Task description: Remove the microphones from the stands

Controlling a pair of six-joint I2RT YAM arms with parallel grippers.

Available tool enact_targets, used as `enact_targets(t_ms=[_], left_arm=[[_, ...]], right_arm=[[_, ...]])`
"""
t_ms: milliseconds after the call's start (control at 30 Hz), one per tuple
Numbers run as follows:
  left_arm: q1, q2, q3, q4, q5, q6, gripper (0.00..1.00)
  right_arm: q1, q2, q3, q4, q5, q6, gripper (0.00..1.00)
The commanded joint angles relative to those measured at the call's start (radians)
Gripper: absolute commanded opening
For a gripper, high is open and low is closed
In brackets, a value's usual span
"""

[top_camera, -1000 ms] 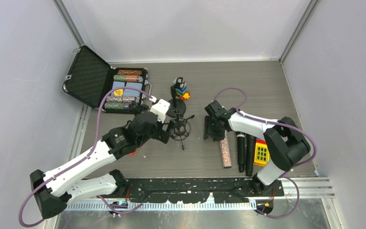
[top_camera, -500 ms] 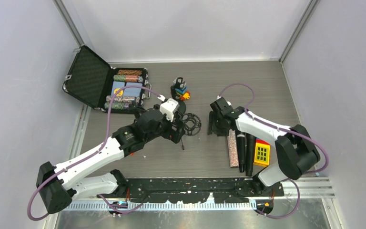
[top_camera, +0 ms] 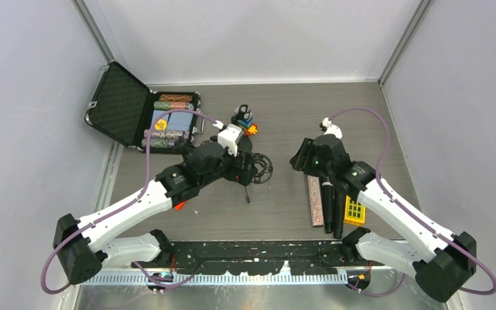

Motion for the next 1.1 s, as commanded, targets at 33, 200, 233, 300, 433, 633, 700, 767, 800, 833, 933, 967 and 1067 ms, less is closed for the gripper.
enact_targets(t_ms=[33,200,233,300,433,633,700,767,800,833,933,967,1067], left_arm=[[0.004,-0.14,-0.004,0.056,-0.014,-0.035,1.0],[0.004,-0.272,0.008,-0.013,-0.116,0.0,1.0],[0.004,-0.295,0.002,-0.007,-0.149,0.004,1.0],[0.004,-0.325,-0.003,0.007,-0.241,-0.02,1.0],[0.004,-0.324,0.051,-0.096,-0.371,-0.023,1.0],[0.004,-0.294,0.081,-0.175,-0.58,-0.114,1.0],[0.004,-0.302,0.073,-0.179,-0.604,-0.127,1.0],[0.004,-0.313,0.063,-0.17,-0.625,-0.129,1.0],[0.004,-0.318,0.06,-0.17,-0.632,-0.127,1.0],[0.004,-0.321,0.058,-0.173,-0.64,-0.119,1.0],[0.004,-0.327,0.057,-0.186,-0.676,-0.119,1.0],[0.004,-0.329,0.054,-0.186,-0.685,-0.121,1.0],[0.004,-0.338,0.051,-0.184,-0.697,-0.126,1.0]], right_arm=[[-0.003,-0.105,-0.028,0.041,0.089,0.024,0.56],[-0.003,-0.22,-0.098,0.125,0.156,0.058,0.6],[-0.003,-0.263,-0.132,0.167,0.162,0.064,0.63],[-0.003,-0.332,-0.181,0.225,0.175,0.084,0.66],[-0.003,-0.472,-0.238,0.269,0.218,0.098,0.7],[-0.004,-0.618,-0.239,0.217,0.278,0.103,0.7],[-0.003,-0.643,-0.221,0.183,0.289,0.1,0.7],[-0.003,-0.658,-0.201,0.146,0.303,0.096,0.7],[-0.004,-0.667,-0.186,0.121,0.314,0.095,0.7],[-0.003,-0.674,-0.175,0.111,0.319,0.096,0.7],[-0.003,-0.682,-0.164,0.096,0.324,0.098,0.7],[-0.003,-0.683,-0.163,0.093,0.321,0.098,0.7],[-0.004,-0.68,-0.162,0.091,0.319,0.096,0.7]])
